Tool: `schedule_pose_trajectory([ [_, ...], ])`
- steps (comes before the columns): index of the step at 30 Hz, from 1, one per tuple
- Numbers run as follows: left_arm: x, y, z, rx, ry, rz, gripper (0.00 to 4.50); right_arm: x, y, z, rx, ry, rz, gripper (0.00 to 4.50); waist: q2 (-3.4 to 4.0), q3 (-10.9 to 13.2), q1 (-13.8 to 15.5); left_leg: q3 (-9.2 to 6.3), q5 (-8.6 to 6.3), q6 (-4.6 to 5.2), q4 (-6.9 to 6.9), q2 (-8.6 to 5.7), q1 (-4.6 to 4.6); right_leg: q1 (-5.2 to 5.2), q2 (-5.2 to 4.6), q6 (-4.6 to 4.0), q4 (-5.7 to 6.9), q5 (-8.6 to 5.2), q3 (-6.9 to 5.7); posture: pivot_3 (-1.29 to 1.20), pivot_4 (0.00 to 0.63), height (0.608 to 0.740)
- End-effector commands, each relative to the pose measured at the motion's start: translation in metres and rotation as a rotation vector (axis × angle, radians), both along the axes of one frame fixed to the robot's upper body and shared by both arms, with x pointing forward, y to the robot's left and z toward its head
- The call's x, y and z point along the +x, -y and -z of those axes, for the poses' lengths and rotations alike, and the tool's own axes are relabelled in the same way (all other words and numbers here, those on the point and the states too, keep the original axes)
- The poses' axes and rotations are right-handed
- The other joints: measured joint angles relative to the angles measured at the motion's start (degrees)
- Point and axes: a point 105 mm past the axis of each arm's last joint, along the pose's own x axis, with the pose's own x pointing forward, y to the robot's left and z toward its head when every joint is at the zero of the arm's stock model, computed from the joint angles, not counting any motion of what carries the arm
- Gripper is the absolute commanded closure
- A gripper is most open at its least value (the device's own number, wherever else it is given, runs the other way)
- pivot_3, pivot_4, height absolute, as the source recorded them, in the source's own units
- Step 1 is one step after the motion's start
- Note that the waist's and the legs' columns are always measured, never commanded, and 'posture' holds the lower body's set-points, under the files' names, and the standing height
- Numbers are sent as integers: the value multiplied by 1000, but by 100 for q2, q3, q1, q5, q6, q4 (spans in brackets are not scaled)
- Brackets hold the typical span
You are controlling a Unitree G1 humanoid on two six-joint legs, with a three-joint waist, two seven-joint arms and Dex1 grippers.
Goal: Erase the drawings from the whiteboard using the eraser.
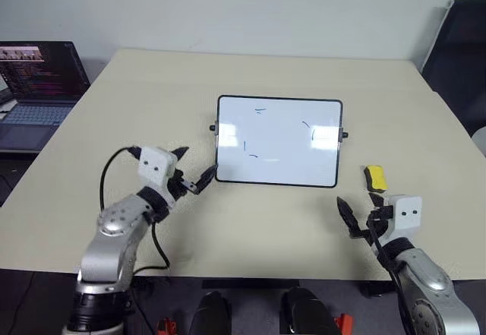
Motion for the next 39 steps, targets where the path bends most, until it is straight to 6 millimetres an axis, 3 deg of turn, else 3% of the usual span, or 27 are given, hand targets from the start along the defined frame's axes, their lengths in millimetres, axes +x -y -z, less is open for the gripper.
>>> schedule_pose_trajectory([
  [1, 2, 6, -27, 7, 45, 145, 0, 4, -1, -25, -29, 74, 45, 33, 0, 0, 0, 0, 0, 0, 0, 0, 0, 0, 0, 0, -1, 0, 0, 0, 150, 740],
  [4, 7, 26, -41, 24, 27, 294, 0, 7, 2, -35, -54, 64, 77, 33, 0, 1, 14, -1, 0, 0, -2, 1, -6, -3, 1, 0, -2, 0, -4, 0, 150, 740],
  [8, 10, 65, -58, 49, 41, 496, 0, 13, 24, -37, -95, -30, 195, 33, -3, 0, 56, -3, 0, 1, 1, -2, -14, -2, 1, 3, -5, 0, -5, 0, 150, 740],
  [11, 0, 89, -60, 88, 20, 653, 0, 24, 35, -41, -50, -65, 239, 33, 0, 2, 32, -4, 0, 1, -2, 1, -15, -4, 6, 3, -4, 1, -5, 0, 150, 740],
  [16, -11, 108, -58, 190, 3, 842, 0, 43, 52, -41, -46, -107, 282, 33, 3, 4, -28, -11, 1, 2, -5, 8, -12, -6, 18, 4, 5, 1, -5, 0, 150, 740],
  [21, -11, 118, -61, 228, 21, 904, 0, 63, 60, -35, -45, -137, 281, 33, 7, 6, -33, -11, 1, 3, -3, 7, -13, -5, 18, 4, 6, 1, -2, 0, 150, 740],
  [26, -7, 115, -59, 239, 19, 894, 0, 77, 67, -31, -42, -140, 289, 33, 9, 7, -35, -11, 1, 4, -3, 6, -13, -5, 19, 10, 8, 4, -2, 0, 150, 740],
  [39, -9, 109, -52, 236, 4, 865, 0, 88, 78, -13, -40, -177, 312, 33, 13, 10, -32, -14, 1, 5, -2, 7, -13, -6, 21, 36, 14, 14, -2, 0, 150, 740],
])
